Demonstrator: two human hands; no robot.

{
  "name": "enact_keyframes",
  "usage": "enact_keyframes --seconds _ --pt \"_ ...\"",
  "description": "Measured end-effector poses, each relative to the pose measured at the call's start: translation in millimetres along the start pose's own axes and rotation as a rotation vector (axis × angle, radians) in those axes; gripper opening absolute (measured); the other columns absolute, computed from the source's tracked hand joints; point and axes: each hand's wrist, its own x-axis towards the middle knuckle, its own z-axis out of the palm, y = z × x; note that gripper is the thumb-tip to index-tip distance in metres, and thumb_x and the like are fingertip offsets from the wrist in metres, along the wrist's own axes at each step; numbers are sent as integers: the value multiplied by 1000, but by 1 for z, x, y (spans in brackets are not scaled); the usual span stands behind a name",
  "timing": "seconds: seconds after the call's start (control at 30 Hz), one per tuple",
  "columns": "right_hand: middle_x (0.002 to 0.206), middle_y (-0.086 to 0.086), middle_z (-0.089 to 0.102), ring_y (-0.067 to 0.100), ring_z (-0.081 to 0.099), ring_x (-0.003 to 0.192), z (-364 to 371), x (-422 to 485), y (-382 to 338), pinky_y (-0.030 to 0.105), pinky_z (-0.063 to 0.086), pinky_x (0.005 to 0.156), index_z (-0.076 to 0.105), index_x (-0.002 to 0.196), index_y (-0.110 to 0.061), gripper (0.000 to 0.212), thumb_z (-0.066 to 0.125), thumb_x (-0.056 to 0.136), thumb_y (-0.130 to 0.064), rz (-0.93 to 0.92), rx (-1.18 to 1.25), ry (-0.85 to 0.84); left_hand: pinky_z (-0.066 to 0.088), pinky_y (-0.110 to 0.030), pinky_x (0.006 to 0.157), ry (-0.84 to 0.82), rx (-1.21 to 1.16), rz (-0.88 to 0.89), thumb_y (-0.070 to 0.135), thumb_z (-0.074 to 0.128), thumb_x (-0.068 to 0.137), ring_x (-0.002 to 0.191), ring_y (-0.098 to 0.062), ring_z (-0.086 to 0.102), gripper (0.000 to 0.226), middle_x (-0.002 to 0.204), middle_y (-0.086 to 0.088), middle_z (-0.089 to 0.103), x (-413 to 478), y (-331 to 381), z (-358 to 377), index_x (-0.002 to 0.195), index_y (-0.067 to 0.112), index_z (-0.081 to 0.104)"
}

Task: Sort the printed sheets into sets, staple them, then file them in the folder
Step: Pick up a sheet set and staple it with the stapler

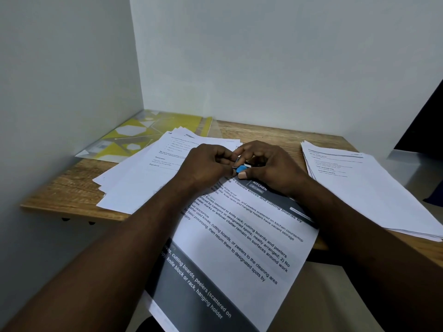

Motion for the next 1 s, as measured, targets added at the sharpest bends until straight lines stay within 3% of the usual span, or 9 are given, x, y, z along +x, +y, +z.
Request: enact_keyframes --seconds 0.17,0.27,0.37,0.5,0.67,0.8,1.0 --pt "125 1 70 21 66 120 0 -1 -2 42 51 106 82 93 -21 27 88 75 -1 15 79 -67 60 -43 95 1 21 14 4 81 77 88 -11 78 26 85 5 81 0 0 0 95 24 83" --pt "126 -7 69 20 65 120 -2 -2 -4 46 49 107 83 94 -24 26 89 75 -6 22 52 -90 59 -32 85 -2 42 20 5 80 80 86 -6 77 25 86 6 81 1 -1 0 96 25 82" --pt "127 -10 70 20 65 123 0 -2 -8 52 51 109 83 88 -38 30 89 71 -14 35 89 -63 52 -23 77 -1 57 17 7 81 80 83 -2 75 26 86 9 81 0 1 0 98 26 81" --pt "130 -11 69 17 63 127 -2 -2 -9 54 48 112 83 89 -41 30 90 71 -18 37 60 -65 58 -29 80 16 38 -5 8 81 79 82 -6 77 28 83 9 80 -2 3 -1 100 26 79" --pt "129 -8 70 14 62 128 -3 -3 -13 52 48 112 84 89 -39 32 90 72 -13 44 58 -68 54 -31 66 80 71 -12 10 82 75 76 -16 75 24 75 5 78 -4 4 0 92 26 74" --pt "125 -2 73 17 65 124 -1 -1 -13 49 49 113 85 89 -37 32 91 69 -12 59 83 -50 51 -27 64 118 182 60 14 78 79 70 -9 70 17 73 7 75 -2 1 2 87 30 78" --pt "116 -11 74 16 68 116 1 -2 -12 33 51 107 84 83 -38 36 89 67 -6 42 197 -81 36 -9 55 117 265 155 12 72 83 56 5 55 21 68 11 70 -5 1 3 90 29 82"
